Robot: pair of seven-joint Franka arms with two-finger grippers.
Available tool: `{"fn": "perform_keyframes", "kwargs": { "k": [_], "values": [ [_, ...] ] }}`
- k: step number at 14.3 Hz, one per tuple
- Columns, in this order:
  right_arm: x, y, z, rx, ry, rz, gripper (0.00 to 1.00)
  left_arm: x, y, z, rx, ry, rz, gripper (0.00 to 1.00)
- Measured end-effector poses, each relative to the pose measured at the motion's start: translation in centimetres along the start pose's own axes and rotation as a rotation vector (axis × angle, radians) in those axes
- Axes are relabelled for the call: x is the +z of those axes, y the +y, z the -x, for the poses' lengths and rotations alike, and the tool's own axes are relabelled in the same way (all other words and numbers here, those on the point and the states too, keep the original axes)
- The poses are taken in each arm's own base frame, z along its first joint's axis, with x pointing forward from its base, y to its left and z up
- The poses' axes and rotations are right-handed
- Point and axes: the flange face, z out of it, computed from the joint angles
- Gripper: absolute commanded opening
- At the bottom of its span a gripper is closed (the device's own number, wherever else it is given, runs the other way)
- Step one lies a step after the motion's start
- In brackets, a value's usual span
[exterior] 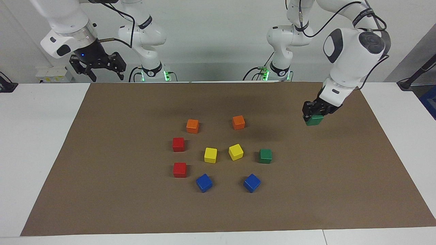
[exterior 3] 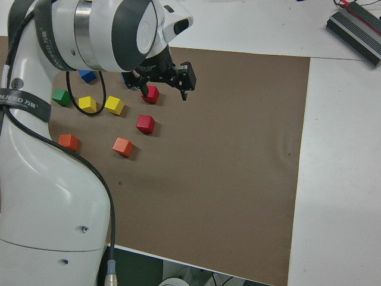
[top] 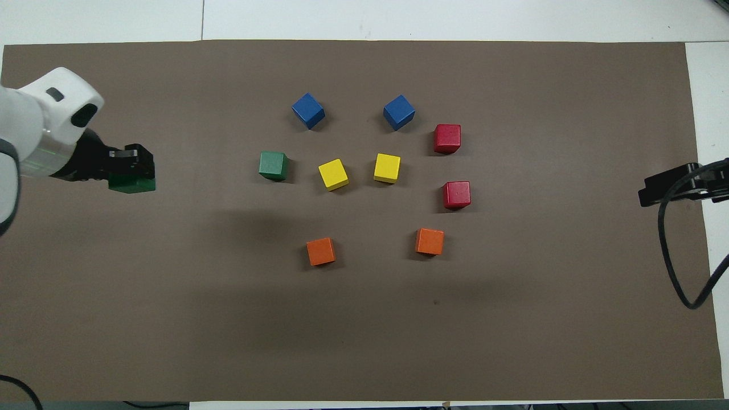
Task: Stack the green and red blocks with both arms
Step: 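Carry the green cube with the left gripper toward the table edge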
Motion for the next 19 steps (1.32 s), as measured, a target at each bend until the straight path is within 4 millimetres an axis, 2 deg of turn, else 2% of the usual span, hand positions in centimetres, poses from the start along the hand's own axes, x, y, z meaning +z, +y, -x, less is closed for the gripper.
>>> {"fn": "perform_keyframes", "kwargs": {
  "k": [3, 5, 7, 11, 19],
  "values": [
    [0.0, 0.0, 0.0, 0.000, 0.000, 0.000, 1.00, 0.8, -6.9, 0.5, 0.065, -0.016, 0.002, 0.00],
    [0.0, 0.0, 0.0, 0.000, 0.000, 0.000, 1.00, 2.8, -10.7, 1.4, 0.088, -0.013, 0.002, 0.00],
    [0.0, 0.0, 0.0, 0.000, 0.000, 0.000, 1.00, 5.3, -13.3, 2.4, 0.100, -0.004, -0.004, 0.00],
    [0.0, 0.0, 0.0, 0.000, 0.000, 0.000, 1.00, 9.3, -15.1, 3.7, 0.084, 0.003, -0.016, 0.00],
    [0.0, 0.0, 0.0, 0.000, 0.000, 0.000, 1.00, 15.1, -16.1, 5.1, 0.065, 0.023, -0.030, 0.00]
  ]
}}
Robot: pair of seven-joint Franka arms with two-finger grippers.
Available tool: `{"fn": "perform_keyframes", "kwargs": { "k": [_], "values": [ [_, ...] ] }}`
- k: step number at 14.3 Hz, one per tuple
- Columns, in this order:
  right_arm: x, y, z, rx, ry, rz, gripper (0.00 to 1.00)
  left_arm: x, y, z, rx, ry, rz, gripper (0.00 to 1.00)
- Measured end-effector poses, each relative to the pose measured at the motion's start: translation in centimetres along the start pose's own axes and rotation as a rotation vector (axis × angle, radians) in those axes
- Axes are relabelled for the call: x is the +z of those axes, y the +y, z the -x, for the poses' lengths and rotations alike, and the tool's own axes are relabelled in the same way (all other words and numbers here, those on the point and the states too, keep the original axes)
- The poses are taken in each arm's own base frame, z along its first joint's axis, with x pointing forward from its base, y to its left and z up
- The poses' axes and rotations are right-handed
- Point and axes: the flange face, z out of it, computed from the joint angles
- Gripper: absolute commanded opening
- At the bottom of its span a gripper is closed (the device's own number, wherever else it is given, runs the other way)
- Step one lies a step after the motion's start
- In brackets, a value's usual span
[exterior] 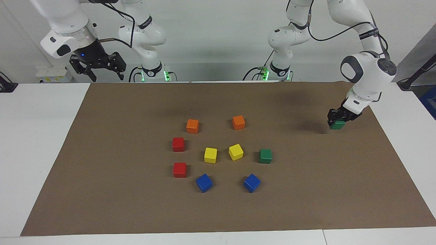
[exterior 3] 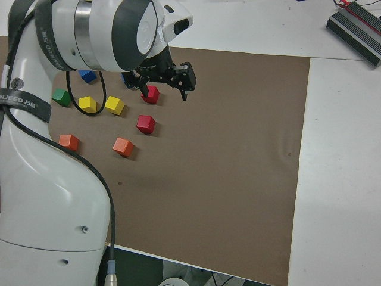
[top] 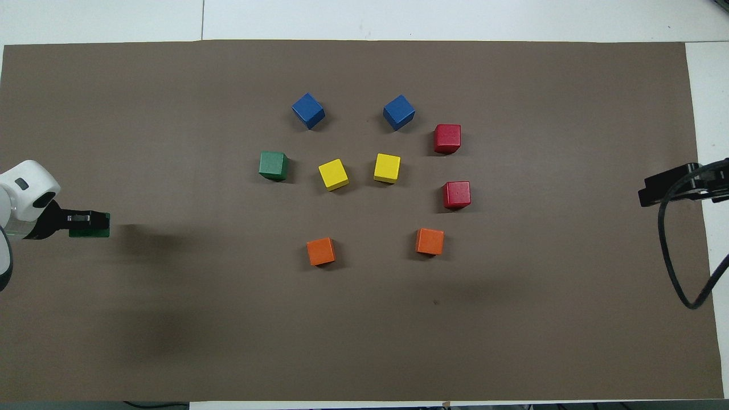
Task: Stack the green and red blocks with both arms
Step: 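Carry the green cube with the left gripper toward the table edge, then lower the green cube and open the left gripper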
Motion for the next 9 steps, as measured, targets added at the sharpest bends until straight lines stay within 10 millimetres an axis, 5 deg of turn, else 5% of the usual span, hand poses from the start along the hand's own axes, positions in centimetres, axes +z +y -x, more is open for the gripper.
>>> {"fn": "perform_keyframes", "kwargs": {
  "k": [9],
  "values": [
    [0.0, 0.0, 0.0, 0.000, 0.000, 0.000, 1.00, 4.2, -0.8, -0.4, -0.047, -0.005, 0.002, 0.00]
  ]
}}
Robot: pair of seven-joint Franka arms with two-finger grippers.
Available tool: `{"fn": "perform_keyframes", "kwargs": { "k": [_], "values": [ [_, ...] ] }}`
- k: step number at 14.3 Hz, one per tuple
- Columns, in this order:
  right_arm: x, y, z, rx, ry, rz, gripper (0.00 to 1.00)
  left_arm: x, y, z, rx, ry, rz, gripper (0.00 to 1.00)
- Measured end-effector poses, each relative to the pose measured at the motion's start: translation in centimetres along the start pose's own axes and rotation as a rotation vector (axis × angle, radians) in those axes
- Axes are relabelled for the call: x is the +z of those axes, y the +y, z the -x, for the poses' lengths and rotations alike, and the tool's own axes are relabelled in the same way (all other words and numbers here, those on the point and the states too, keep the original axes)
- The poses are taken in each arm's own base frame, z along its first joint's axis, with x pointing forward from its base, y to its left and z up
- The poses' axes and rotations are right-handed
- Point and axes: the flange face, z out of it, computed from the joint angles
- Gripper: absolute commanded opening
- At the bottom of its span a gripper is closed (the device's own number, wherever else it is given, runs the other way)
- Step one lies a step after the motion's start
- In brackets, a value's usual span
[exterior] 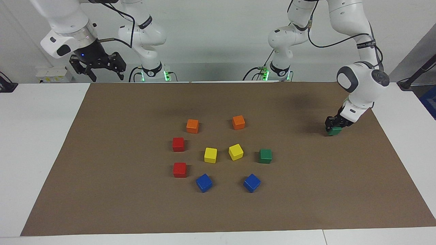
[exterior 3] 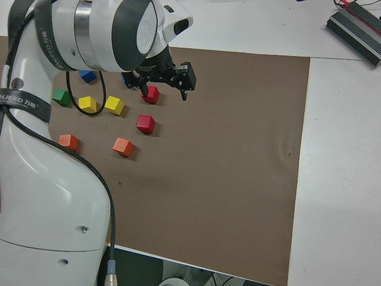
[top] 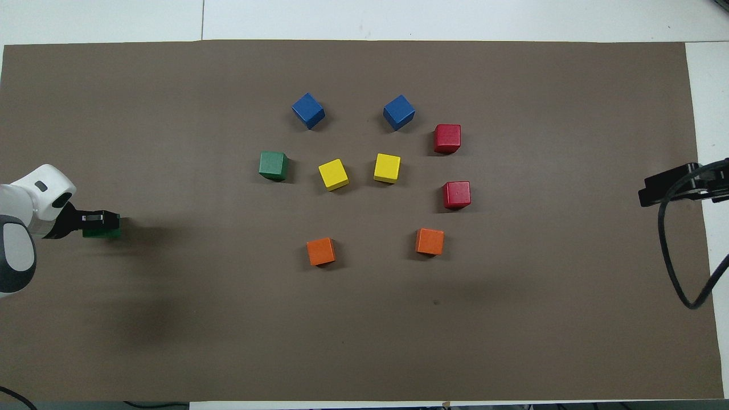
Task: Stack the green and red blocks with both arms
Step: 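Lower the green cube and open the left gripper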
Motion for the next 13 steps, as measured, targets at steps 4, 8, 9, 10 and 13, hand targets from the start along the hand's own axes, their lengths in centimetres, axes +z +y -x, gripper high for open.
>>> {"fn": "perform_keyframes", "kwargs": {
  "k": [4, 8, 9, 10, 13],
  "values": [
    [0.0, 0.0, 0.0, 0.000, 0.000, 0.000, 1.00, 1.0, -0.1, -0.2, -0.003, 0.006, -0.001, 0.00],
    [0.0, 0.0, 0.0, 0.000, 0.000, 0.000, 1.00, 1.6, -0.1, -0.3, -0.003, 0.008, -0.002, 0.00],
    [0.0, 0.0, 0.0, 0.000, 0.000, 0.000, 1.00, 1.6, -0.1, -0.3, -0.003, 0.008, -0.002, 0.15],
    [0.0, 0.0, 0.0, 0.000, 0.000, 0.000, 1.00, 1.6, -0.1, -0.3, -0.003, 0.008, -0.002, 0.62],
    [0.0, 0.0, 0.0, 0.000, 0.000, 0.000, 1.00, 1.6, -0.1, -0.4, -0.003, 0.009, -0.002, 1.00]
  ]
}}
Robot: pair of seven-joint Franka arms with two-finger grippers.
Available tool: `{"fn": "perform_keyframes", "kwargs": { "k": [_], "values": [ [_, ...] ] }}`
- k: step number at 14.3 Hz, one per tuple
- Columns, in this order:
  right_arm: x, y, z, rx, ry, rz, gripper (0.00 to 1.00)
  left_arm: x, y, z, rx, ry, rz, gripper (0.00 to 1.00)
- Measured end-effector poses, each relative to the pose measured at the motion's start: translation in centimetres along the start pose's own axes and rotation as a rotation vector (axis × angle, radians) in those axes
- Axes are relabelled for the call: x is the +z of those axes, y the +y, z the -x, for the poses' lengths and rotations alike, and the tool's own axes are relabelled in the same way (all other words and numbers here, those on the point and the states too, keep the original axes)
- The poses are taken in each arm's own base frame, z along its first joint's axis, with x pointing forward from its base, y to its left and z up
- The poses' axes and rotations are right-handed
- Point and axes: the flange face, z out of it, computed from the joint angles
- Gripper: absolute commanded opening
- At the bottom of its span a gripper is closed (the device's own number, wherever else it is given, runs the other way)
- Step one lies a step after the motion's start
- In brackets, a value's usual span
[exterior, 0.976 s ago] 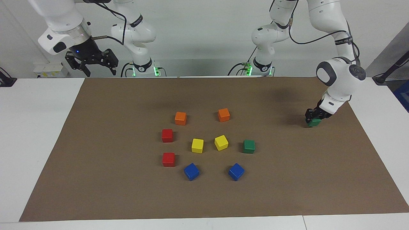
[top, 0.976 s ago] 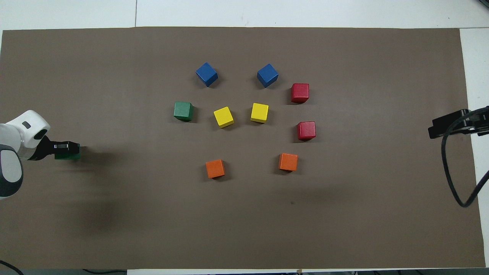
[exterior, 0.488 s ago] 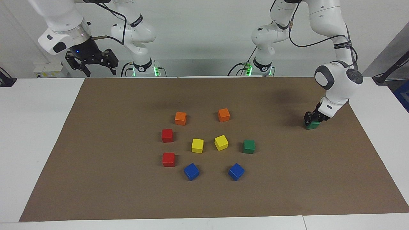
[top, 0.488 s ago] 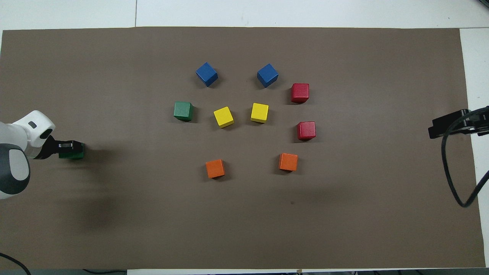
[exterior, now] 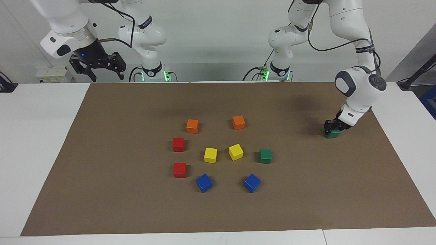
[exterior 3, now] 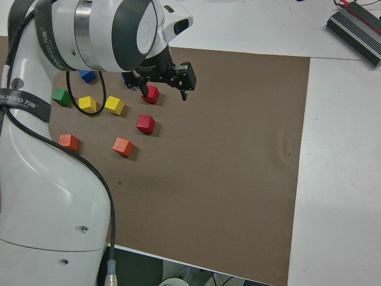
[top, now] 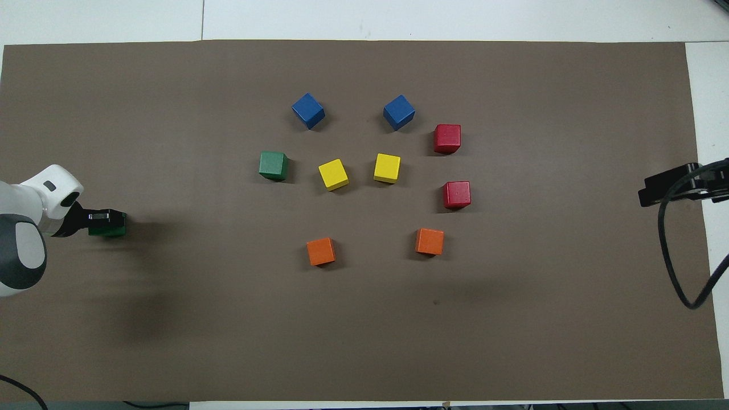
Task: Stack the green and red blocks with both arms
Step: 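Lower the green cube and open the left gripper, then reach the left gripper toward the other green cube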
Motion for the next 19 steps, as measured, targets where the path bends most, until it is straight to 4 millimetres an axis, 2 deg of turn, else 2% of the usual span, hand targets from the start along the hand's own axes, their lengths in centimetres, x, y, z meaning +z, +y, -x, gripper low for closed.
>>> {"fn": "perform_keyframes", "kwargs": {
  "k": [3, 5, 7, 9, 10, 12, 14, 16, 19],
  "values": [
    [0.0, 0.0, 0.0, 0.000, 0.000, 0.000, 1.00, -0.1, 0.1, -0.1, 0.004, 0.005, -0.001, 1.00],
    [0.0, 0.0, 0.0, 0.000, 0.000, 0.000, 1.00, -0.9, 0.3, -0.7, 0.016, 0.016, -0.003, 1.00],
    [0.0, 0.0, 0.0, 0.000, 0.000, 0.000, 1.00, -3.7, 0.8, -2.4, 0.045, 0.006, -0.006, 1.00],
    [0.0, 0.0, 0.0, 0.000, 0.000, 0.000, 1.00, -8.5, 2.4, -4.7, 0.093, -0.002, -0.017, 1.00],
    [0.0, 0.0, 0.0, 0.000, 0.000, 0.000, 1.00, -11.1, 4.0, -5.8, 0.125, 0.003, -0.021, 1.00],
    [0.0, 0.0, 0.0, 0.000, 0.000, 0.000, 1.00, -15.4, 8.7, -7.6, 0.205, 0.018, -0.023, 1.00],
    [0.0, 0.0, 0.0, 0.000, 0.000, 0.000, 1.00, -17.4, 13.9, -8.7, 0.264, 0.034, -0.021, 1.00],
    [0.0, 0.0, 0.0, 0.000, 0.000, 0.000, 1.00, -17.3, 18.8, -9.2, 0.276, 0.041, 0.000, 1.00],
    [0.0, 0.0, 0.0, 0.000, 0.000, 0.000, 1.00, -15.3, 24.3, -9.3, 0.328, 0.032, 0.038, 1.00]
  ]
}}
